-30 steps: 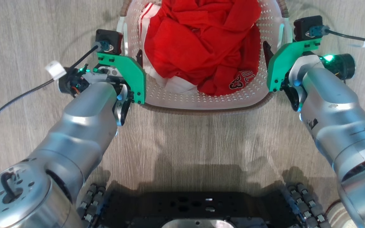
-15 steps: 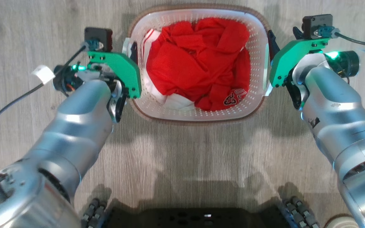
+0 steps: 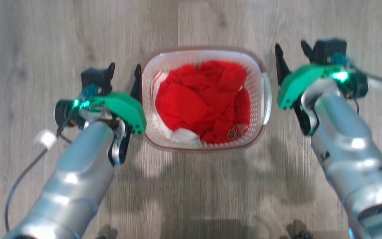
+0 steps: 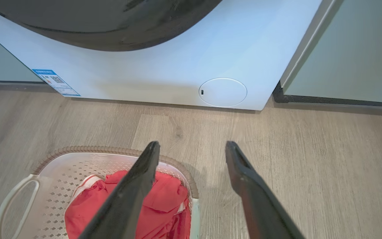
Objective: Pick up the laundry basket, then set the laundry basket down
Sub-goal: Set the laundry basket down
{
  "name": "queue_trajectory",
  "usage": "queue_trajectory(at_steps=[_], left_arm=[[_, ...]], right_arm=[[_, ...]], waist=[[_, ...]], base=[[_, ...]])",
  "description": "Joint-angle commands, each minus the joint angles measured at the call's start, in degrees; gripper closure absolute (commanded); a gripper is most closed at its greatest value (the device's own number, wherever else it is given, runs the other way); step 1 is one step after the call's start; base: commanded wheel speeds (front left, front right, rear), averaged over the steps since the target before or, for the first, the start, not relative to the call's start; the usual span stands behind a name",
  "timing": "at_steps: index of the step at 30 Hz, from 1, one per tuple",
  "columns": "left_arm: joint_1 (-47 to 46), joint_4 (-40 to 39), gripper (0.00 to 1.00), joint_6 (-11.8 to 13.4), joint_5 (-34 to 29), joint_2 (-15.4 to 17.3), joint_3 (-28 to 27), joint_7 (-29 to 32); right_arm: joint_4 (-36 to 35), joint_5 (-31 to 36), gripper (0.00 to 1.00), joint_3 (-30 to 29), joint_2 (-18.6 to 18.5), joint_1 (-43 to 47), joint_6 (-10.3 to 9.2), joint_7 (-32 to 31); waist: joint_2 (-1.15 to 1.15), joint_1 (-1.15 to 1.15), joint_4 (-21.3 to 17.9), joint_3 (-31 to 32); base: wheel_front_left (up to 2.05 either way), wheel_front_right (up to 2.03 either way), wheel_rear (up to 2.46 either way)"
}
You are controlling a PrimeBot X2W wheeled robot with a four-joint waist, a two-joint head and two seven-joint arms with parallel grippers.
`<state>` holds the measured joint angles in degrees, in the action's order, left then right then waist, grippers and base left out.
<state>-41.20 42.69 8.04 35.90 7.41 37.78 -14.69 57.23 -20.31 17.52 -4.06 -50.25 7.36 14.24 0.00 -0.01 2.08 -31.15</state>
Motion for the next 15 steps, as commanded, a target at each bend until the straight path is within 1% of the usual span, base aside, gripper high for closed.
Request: queue_trajectory(at_steps=[1,5,10,11,15], left_arm=[[0.3,-2.53,0.0,-0.24,-1.54,1.42,-3.11,-0.3],[7.38,-7.85,0.0,-1.49,-7.71,0.6,-8.96,-0.3],[15.41,-13.87,0.0,-3.08,-13.32,-0.34,-15.05,-0.3],[18.35,-16.11,0.0,-3.71,-15.03,-0.69,-17.22,-0.3],[23.6,-20.15,0.0,-4.5,-18.01,-1.57,-20.63,-0.3]], right_arm=[[-2.65,0.8,0.0,-0.21,1.18,2.2,0.13,0.74],[-8.79,3.41,0.0,-3.32,1.18,7.66,0.13,0.75],[-15.39,4.86,0.0,-5.6,1.18,14.04,0.13,0.75],[-17.91,5.06,0.0,-6.16,1.18,16.66,0.13,0.75],[-22.71,5.92,0.0,-6.88,1.18,22.04,0.13,0.75]], waist=[[0.0,0.01,-0.17,3.41],[0.0,0.01,-0.08,7.47],[0.0,0.01,0.0,12.33],[0.0,0.01,0.05,14.32],[0.0,0.01,0.18,17.91]], base=[[0.0,0.0,0.0],[0.0,0.0,0.0],[0.0,0.0,0.0],[0.0,0.0,0.0],[0.0,0.0,0.0]])
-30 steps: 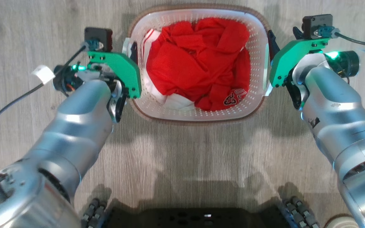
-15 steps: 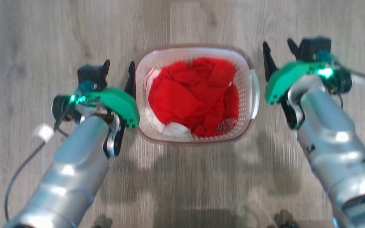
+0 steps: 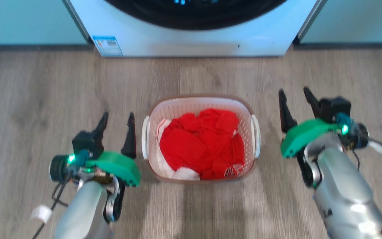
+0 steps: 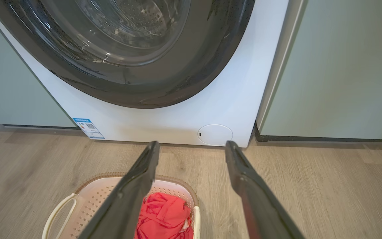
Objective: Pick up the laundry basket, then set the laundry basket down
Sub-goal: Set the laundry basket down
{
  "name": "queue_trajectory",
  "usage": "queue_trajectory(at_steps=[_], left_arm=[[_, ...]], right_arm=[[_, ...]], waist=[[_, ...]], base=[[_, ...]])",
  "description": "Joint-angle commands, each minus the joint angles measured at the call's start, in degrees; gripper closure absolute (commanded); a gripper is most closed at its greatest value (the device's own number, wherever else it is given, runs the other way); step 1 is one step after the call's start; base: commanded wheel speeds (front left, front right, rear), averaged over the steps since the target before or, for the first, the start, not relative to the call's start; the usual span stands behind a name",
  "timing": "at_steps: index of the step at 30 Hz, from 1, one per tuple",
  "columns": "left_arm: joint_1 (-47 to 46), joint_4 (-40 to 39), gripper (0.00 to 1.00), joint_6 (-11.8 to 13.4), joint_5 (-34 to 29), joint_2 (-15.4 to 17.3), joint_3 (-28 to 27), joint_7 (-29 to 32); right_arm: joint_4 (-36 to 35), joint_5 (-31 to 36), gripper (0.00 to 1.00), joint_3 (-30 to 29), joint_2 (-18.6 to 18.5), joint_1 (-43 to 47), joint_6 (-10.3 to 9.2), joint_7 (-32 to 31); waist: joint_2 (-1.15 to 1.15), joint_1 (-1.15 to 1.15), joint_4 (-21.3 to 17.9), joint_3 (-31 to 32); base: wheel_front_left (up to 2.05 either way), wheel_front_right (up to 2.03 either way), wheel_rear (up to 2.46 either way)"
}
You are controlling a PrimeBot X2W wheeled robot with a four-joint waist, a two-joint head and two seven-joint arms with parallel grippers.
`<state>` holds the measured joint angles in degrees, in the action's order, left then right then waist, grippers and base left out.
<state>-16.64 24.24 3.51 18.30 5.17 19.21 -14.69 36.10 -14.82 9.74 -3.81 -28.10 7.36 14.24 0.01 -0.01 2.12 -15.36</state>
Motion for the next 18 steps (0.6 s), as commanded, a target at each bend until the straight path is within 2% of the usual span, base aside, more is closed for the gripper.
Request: queue_trajectory(at_steps=[1,9,18], left_arm=[[0.25,-2.65,0.0,-0.16,-0.98,0.42,-2.72,-0.3],[8.9,-9.62,0.0,-1.1,-4.37,-0.83,-6.62,-0.3],[17.48,-17.19,0.0,-0.92,-6.74,-1.2,-9.26,-0.3]], right_arm=[[-2.78,0.59,0.0,0.66,0.93,1.36,0.13,0.75],[-13.26,1.08,0.0,-1.02,0.93,11.9,0.13,0.75],[-24.56,1.06,0.0,-2.12,0.93,20.81,0.13,0.75]], waist=[[-0.01,0.01,0.21,2.96],[-0.01,0.01,-0.26,7.93],[-0.01,0.01,-1.52,10.19]], base=[[0.0,0.0,0.0],[0.0,0.0,0.0],[0.0,0.0,0.0]])
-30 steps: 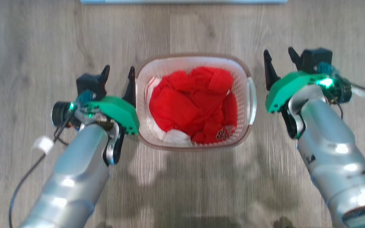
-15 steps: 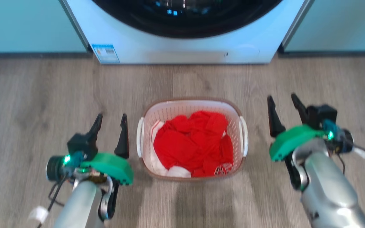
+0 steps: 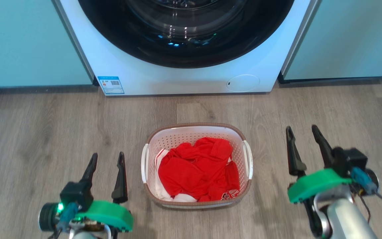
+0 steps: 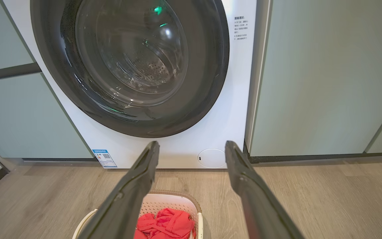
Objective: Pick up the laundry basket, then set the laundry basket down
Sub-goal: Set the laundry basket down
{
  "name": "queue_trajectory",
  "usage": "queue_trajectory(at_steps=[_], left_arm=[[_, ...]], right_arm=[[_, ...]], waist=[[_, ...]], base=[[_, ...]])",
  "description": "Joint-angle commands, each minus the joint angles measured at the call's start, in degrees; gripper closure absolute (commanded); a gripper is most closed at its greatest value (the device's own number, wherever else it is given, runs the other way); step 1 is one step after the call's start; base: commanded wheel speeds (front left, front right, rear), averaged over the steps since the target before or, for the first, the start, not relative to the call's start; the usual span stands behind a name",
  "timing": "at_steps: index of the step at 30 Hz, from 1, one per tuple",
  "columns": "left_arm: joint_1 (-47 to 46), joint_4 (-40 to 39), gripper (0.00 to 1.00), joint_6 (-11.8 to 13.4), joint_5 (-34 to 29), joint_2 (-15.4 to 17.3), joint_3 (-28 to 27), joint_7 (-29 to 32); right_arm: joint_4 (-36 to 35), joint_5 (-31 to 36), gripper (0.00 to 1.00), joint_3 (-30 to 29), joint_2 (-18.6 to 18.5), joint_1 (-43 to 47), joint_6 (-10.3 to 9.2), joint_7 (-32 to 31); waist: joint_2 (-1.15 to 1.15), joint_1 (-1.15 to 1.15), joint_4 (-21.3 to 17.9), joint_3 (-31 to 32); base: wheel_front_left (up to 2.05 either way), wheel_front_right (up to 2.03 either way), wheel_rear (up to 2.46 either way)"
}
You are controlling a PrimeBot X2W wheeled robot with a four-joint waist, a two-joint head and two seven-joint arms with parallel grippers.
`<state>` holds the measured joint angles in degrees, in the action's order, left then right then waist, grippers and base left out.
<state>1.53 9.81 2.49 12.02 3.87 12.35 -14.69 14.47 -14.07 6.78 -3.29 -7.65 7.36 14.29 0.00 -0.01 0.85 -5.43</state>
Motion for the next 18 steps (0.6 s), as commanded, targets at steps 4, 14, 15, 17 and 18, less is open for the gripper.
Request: queue_trajectory(at_steps=[4,14,15,17,18], left_arm=[[1.97,-5.42,0.0,0.29,-1.17,-0.13,-3.26,-0.3],[4.81,-8.24,0.0,1.0,-1.97,-0.45,-4.99,-0.3],[4.98,-8.27,0.0,0.99,-2.0,-0.47,-5.06,-0.3],[5.29,-8.36,0.0,1.0,-2.11,-0.52,-5.16,-0.3],[5.39,-8.41,0.0,1.0,-2.17,-0.54,-5.19,-0.3]], right_arm=[[-6.35,0.7,0.0,0.57,0.41,4.04,0.13,0.71],[-9.39,1.68,0.0,-1.23,0.41,7.87,0.13,0.71],[-9.46,1.63,0.0,-1.38,0.41,8.07,0.13,0.71],[-9.52,1.53,0.0,-1.78,0.41,8.42,0.13,0.71],[-9.54,1.49,0.0,-1.95,0.41,8.53,0.13,0.71]], waist=[[0.0,0.01,-0.78,0.98],[0.0,0.01,-1.58,2.64],[0.0,0.01,-1.59,2.87],[0.0,0.01,-1.56,3.21],[0.0,0.01,-1.52,3.33]], base=[[0.0,0.0,0.0],[0.0,0.0,0.0],[0.0,0.0,0.0],[0.0,0.0,0.0],[0.0,0.0,0.0]])
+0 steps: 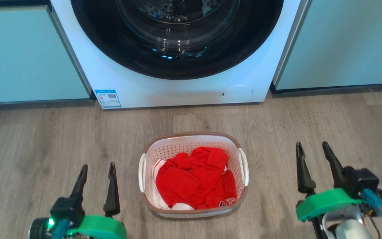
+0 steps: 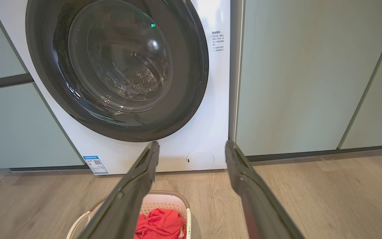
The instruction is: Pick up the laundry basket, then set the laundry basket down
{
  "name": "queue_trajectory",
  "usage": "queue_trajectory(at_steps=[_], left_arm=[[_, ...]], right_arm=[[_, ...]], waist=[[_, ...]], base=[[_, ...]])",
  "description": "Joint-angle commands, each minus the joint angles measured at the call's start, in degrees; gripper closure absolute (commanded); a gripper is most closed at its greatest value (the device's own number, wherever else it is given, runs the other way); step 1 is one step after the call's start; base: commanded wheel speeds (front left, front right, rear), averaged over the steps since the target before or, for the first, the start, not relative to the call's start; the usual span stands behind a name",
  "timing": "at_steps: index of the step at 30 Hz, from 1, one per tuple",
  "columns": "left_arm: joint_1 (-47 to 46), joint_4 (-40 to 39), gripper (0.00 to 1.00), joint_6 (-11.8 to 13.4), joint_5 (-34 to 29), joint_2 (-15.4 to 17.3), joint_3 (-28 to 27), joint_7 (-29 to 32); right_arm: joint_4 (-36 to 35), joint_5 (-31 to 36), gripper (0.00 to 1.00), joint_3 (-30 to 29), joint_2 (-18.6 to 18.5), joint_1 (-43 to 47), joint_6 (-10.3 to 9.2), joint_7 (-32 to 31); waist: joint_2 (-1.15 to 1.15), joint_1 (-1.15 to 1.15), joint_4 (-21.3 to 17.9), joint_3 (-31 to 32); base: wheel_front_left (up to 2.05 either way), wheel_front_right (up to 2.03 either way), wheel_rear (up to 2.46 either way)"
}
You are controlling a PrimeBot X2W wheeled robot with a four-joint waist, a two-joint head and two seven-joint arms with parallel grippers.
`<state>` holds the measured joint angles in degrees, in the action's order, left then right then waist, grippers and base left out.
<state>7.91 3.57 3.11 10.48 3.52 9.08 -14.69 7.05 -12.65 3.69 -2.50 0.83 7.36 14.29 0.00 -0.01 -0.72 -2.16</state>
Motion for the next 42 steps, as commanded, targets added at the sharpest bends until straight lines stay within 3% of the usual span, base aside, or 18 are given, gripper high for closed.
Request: queue_trajectory(at_steps=[1,28,29,34,42], left_arm=[[-0.91,-2.19,0.0,0.36,-0.69,-0.21,-1.91,-0.3],[-0.35,-2.21,0.0,-0.34,-1.18,-0.46,-1.85,-0.3],[1.16,-0.3,1.0,-0.19,-0.84,-0.19,-0.14,0.0],[2.58,4.42,1.0,-0.15,-0.62,-0.22,-0.06,0.12],[1.63,4.61,1.0,-0.74,5.04,0.08,-0.63,1.11]], right_arm=[[-2.09,0.06,0.0,1.0,-0.38,0.12,0.13,0.71],[-1.03,0.03,0.0,0.59,-0.38,-0.22,0.13,0.71],[0.55,-0.03,1.0,-0.43,0.01,1.24,0.0,0.0],[5.32,-0.23,1.0,0.14,0.16,2.59,0.0,-0.19],[5.34,-5.69,1.0,-0.09,-0.2,2.04,0.01,-1.17]], waist=[[0.0,0.01,0.11,0.2],[0.0,0.01,0.79,0.85],[0.0,0.01,0.79,0.86],[0.0,0.01,0.78,0.86],[0.0,0.01,0.77,0.93]], base=[[0.0,0.0,0.0],[0.0,0.0,0.0],[0.0,0.0,0.0],[0.0,0.0,0.0],[0.0,0.0,0.0]])
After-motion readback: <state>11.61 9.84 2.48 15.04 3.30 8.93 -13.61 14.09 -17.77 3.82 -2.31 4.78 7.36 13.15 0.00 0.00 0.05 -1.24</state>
